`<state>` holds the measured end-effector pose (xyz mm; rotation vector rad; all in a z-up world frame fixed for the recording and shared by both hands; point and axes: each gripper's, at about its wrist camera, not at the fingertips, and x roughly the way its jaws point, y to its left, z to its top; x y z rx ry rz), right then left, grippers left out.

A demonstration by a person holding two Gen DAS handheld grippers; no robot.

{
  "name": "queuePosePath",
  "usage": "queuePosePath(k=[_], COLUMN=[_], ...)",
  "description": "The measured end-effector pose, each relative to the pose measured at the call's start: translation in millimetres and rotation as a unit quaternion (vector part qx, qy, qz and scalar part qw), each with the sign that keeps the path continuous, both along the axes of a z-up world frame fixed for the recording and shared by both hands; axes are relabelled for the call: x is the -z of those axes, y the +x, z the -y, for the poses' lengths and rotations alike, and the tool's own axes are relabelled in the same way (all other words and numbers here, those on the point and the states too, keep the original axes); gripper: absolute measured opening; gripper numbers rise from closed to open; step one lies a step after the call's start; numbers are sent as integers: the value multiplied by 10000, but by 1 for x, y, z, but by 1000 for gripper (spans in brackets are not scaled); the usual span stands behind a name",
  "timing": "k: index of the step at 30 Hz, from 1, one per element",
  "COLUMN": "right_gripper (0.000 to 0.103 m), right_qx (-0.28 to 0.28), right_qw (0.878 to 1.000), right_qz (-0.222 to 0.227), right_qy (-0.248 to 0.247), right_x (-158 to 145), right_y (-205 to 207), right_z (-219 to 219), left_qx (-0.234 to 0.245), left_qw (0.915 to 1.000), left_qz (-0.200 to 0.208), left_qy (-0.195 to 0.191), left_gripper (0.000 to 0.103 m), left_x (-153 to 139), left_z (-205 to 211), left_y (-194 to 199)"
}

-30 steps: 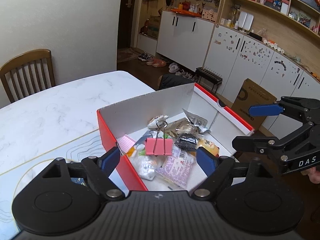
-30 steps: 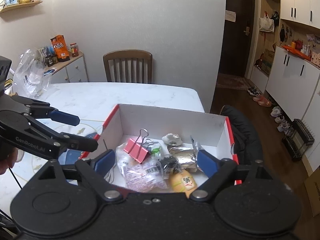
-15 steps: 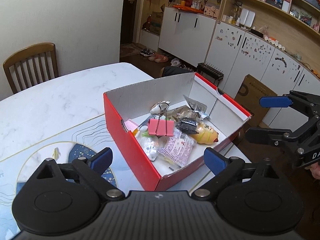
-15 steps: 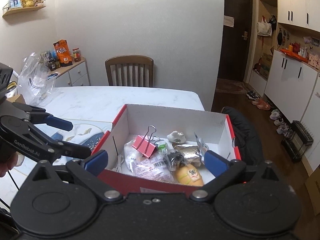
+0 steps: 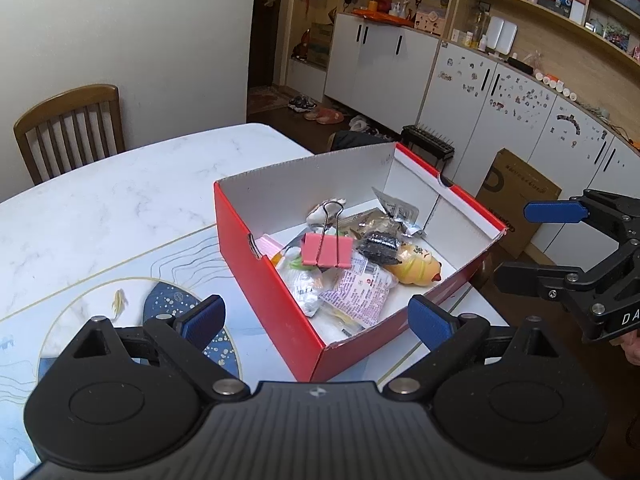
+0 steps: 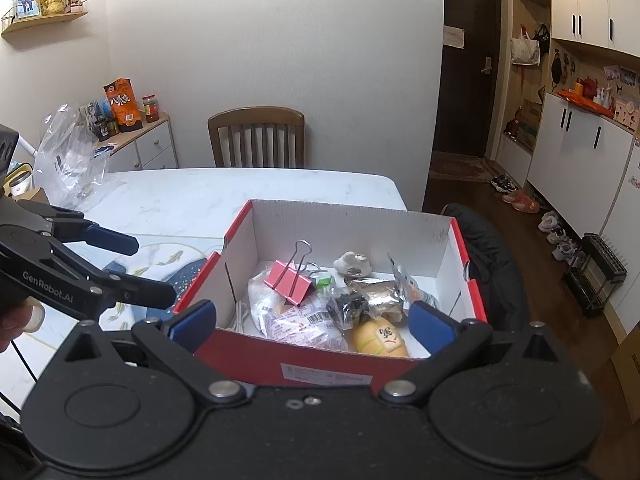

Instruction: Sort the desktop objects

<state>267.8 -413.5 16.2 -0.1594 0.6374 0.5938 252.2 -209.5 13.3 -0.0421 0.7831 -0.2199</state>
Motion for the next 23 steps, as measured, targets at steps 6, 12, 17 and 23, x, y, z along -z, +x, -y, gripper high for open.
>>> queuePosePath(k=[6, 12, 17, 23], right_gripper=[103, 103, 103, 103], right_qx=[10, 58, 96, 159], right_qw=[10000, 10000, 9999, 9998], right_qz=[-16, -59, -123, -124], right_qy=[11, 29, 3, -14], right_x=[1, 4, 7, 12], right_y=[1, 4, 7, 9], right_z=[0, 1, 1, -1], left_qx=[-15, -34, -1, 64], left_qw=[10000, 10000, 10000, 9999], left_qz=[-11, -25, -12, 5], left_qy=[51, 61, 49, 151], left_gripper=[98, 98, 98, 98], left_x=[1, 2, 4, 4], left_z=[2, 3, 4, 6], left_y=[2, 6, 9, 12])
